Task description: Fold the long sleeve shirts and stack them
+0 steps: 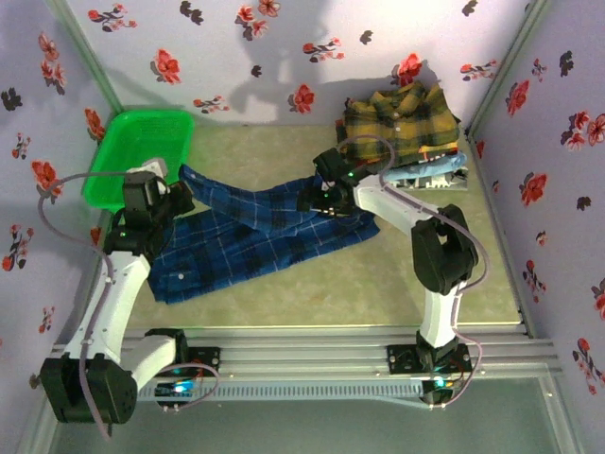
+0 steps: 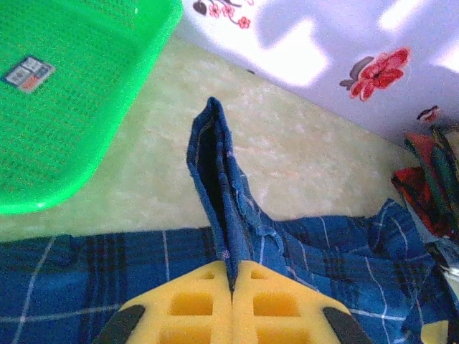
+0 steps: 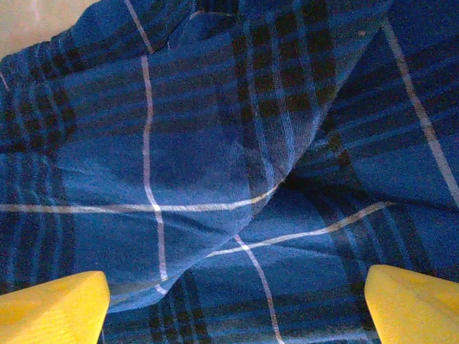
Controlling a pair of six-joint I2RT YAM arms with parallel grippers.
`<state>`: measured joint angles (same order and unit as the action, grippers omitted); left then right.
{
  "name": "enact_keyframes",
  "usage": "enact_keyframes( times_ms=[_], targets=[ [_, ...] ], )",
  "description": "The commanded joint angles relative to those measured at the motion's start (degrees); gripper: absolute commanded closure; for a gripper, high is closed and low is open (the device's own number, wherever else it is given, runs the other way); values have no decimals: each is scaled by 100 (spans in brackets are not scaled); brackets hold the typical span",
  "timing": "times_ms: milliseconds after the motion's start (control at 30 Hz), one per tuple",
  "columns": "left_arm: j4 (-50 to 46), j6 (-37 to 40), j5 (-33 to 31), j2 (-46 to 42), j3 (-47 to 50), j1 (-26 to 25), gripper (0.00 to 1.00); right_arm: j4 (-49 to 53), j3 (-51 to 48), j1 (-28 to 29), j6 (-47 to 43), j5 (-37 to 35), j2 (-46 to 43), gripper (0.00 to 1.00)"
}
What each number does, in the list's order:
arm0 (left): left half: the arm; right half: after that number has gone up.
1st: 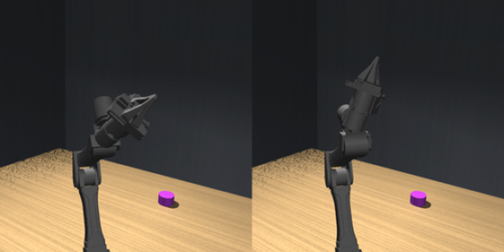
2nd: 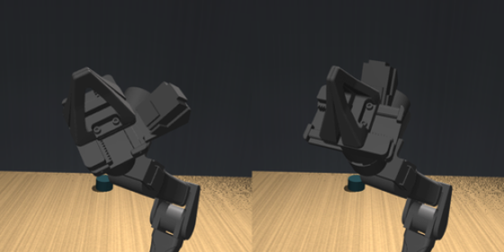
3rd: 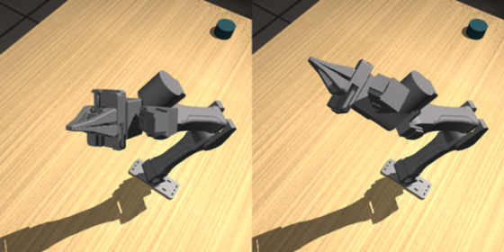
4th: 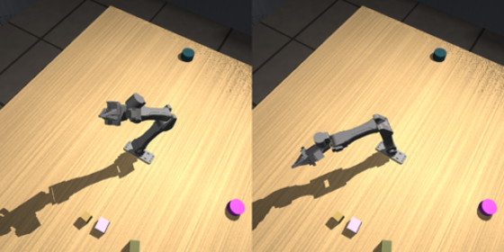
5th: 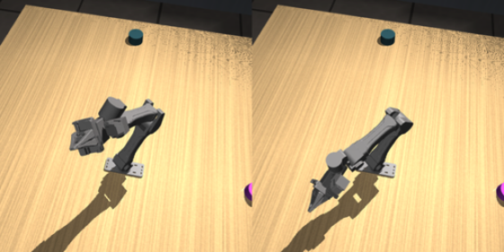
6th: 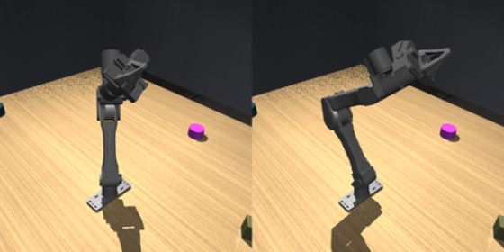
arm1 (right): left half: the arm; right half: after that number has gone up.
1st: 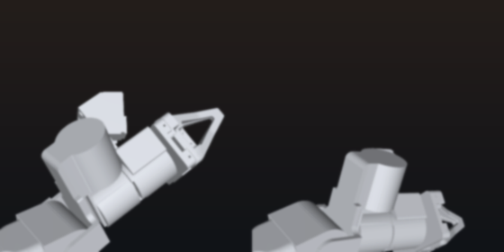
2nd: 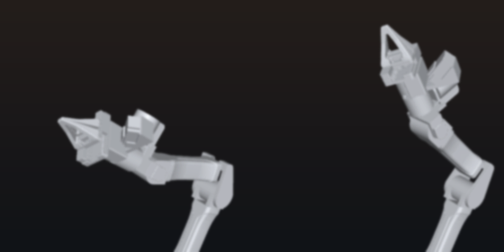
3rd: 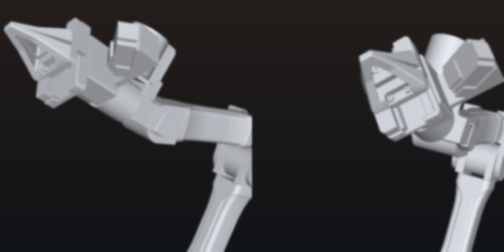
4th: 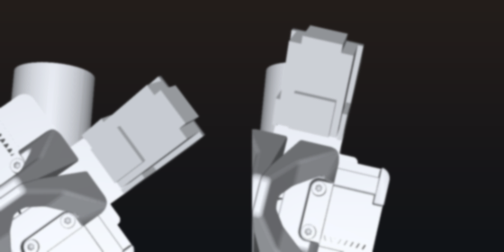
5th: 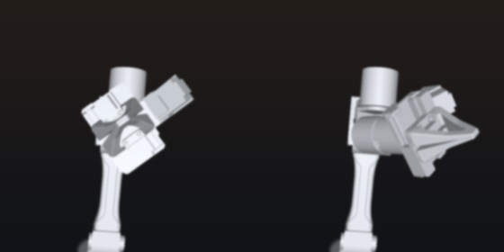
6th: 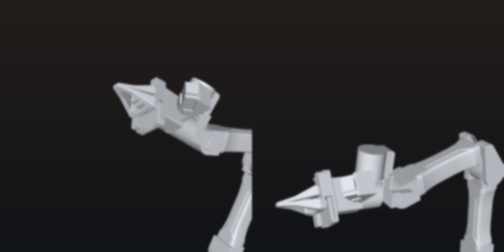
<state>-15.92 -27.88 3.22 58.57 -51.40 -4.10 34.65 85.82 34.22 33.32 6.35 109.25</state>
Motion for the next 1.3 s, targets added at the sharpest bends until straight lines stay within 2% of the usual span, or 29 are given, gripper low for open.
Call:
enact_keyframes(
  times_ms=[0, 133, 400, 600, 767, 933, 1100, 1167, 1267],
  targets=[
    [488, 331, 53, -46, 159, 100, 98, -37, 248, -33, -10, 199, 224, 1],
    [783, 475, 31, 7, 312, 172, 98, -145, 365, -30, -2, 347, 377, 1],
    [994, 637, -132, 141, 347, 255, 97, -171, 560, -62, 99, 93, 535, 1],
    [1056, 501, 168, 156, 365, 347, 97, 92, 812, -244, 307, -565, 796, 11],
    [1087, 338, 390, 11, 554, 344, 97, -236, 997, -492, 360, -596, 999, 20],
    [831, 380, 469, -241, 750, 343, 96, -207, 1511, -556, 252, -284, 1441, 34],
    [690, 306, 514, -554, 977, 340, 96, -265, 1692, -574, 272, -423, 1650, 49],
    [631, 266, 589, -611, 1026, 344, 96, -282, 1814, -574, 279, -437, 1751, 58],
    [497, 307, 594, -733, 1089, 346, 96, -305, 2022, -574, 294, -477, 1891, 76]
  ],
)
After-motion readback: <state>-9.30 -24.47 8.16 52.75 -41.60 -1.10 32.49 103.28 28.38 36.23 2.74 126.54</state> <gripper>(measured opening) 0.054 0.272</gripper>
